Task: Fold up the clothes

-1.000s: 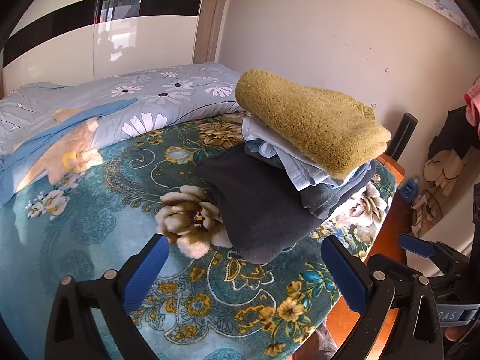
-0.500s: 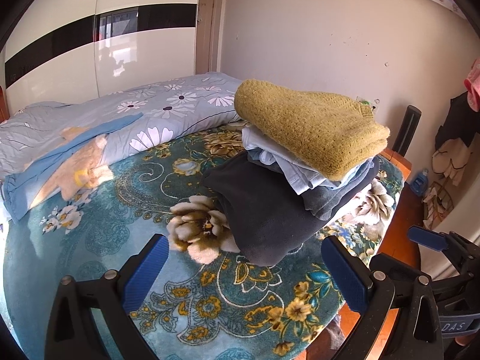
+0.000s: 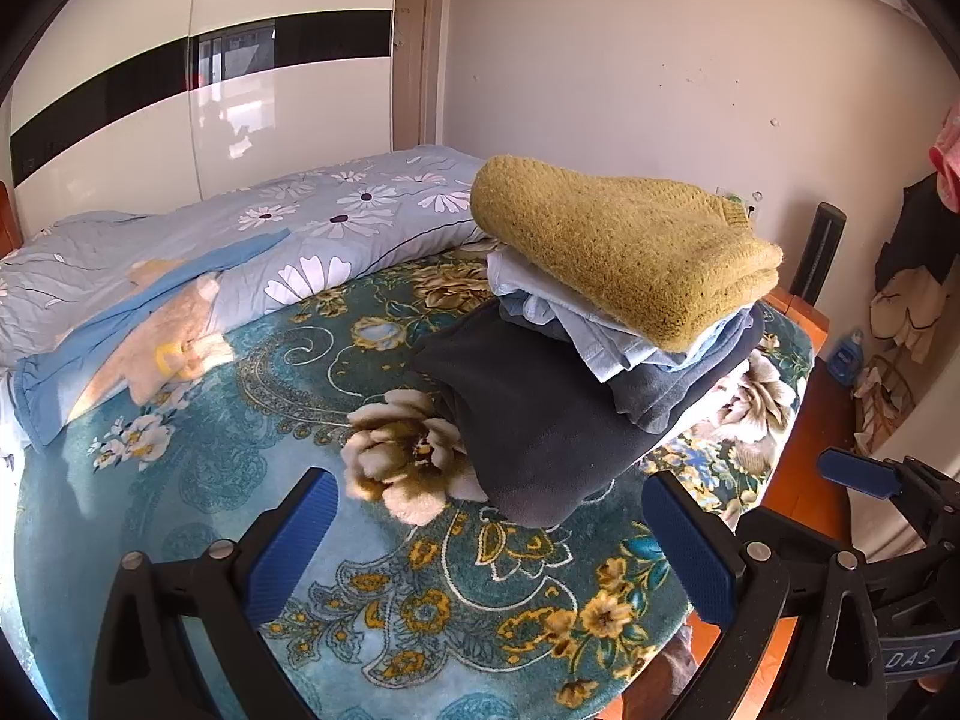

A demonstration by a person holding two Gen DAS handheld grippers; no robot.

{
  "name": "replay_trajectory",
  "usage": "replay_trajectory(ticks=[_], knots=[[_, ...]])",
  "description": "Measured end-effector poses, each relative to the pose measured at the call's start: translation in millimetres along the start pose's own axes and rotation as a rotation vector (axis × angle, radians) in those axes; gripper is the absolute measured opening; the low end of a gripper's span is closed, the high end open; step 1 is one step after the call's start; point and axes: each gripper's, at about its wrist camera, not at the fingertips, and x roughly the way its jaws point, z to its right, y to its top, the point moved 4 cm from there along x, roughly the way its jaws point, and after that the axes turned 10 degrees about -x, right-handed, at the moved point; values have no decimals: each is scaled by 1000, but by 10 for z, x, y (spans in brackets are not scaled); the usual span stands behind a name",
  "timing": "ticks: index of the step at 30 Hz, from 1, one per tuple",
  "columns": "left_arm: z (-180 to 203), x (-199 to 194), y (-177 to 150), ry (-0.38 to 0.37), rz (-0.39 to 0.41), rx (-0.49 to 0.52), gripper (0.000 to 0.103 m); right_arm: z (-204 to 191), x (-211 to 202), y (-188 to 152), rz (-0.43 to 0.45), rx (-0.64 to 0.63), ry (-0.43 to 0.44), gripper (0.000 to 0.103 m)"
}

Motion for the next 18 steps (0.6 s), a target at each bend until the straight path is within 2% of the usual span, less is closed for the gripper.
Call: replay_trajectory(ticks=[18], knots=[[5,13,-32,15,5,9,103,1,11,-3,-5,-6,-7,100]])
